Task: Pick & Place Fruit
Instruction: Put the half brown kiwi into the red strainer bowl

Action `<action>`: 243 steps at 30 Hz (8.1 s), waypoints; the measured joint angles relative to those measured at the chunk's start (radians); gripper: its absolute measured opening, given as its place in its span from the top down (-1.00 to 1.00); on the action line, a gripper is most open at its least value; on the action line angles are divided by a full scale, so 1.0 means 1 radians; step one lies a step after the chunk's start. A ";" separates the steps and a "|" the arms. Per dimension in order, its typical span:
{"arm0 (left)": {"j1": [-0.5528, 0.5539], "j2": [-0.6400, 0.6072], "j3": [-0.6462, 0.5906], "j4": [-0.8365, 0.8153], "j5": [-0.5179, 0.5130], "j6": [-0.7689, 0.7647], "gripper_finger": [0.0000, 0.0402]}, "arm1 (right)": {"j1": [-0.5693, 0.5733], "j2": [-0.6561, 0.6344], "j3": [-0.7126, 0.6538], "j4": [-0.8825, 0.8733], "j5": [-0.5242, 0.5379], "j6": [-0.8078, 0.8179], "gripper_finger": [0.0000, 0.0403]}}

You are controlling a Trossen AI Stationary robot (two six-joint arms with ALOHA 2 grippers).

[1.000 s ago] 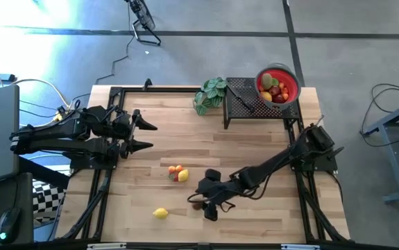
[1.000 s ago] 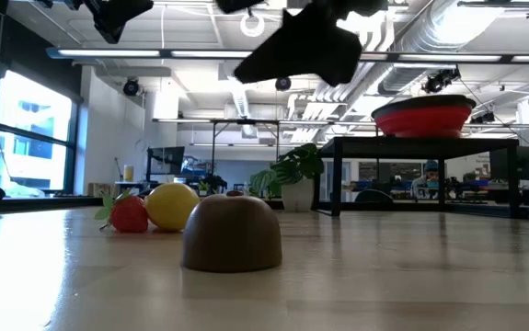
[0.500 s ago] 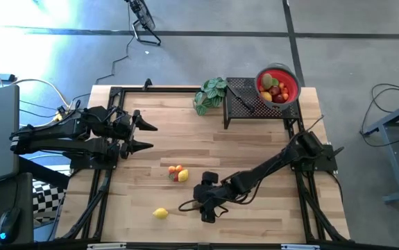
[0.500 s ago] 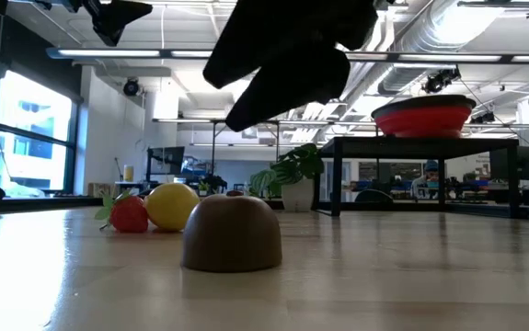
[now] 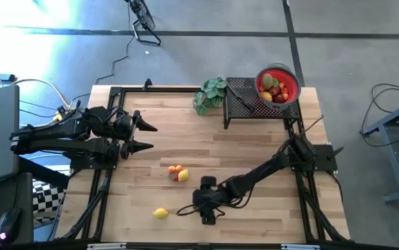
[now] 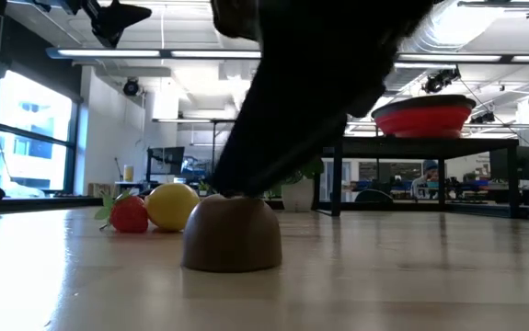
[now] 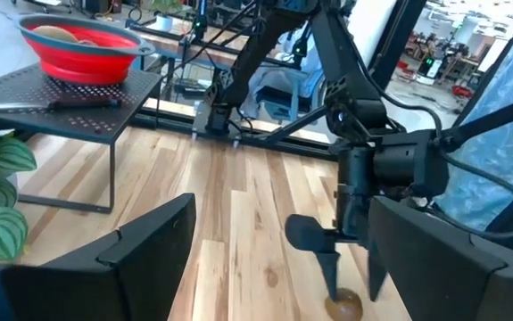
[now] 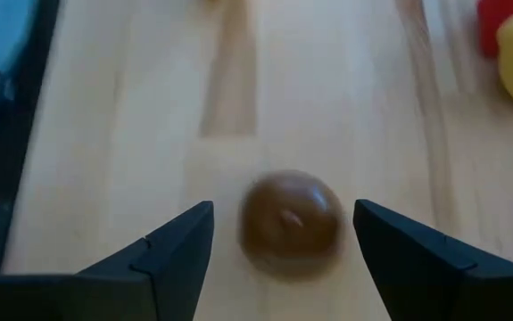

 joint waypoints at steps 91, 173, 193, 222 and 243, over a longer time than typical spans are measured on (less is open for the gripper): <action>0.000 0.000 0.000 -0.025 -0.004 0.008 -0.63 | -0.004 0.038 0.004 -0.100 -0.028 0.042 -0.31; 0.000 -0.001 0.000 -0.017 -0.004 -0.001 -0.63 | -0.009 -0.499 0.003 -0.324 0.453 0.096 -0.14; 0.000 -0.001 0.000 -0.017 -0.276 0.079 -0.63 | -0.213 -0.558 0.002 -0.418 0.664 0.004 -0.14; 0.000 0.000 0.000 -0.025 -0.382 0.069 -0.63 | -0.667 -0.687 0.002 -0.664 0.902 0.249 -0.14; 0.000 0.000 0.000 -0.017 -0.593 0.209 -0.63 | -1.007 -0.685 0.002 -0.875 0.604 0.285 -0.14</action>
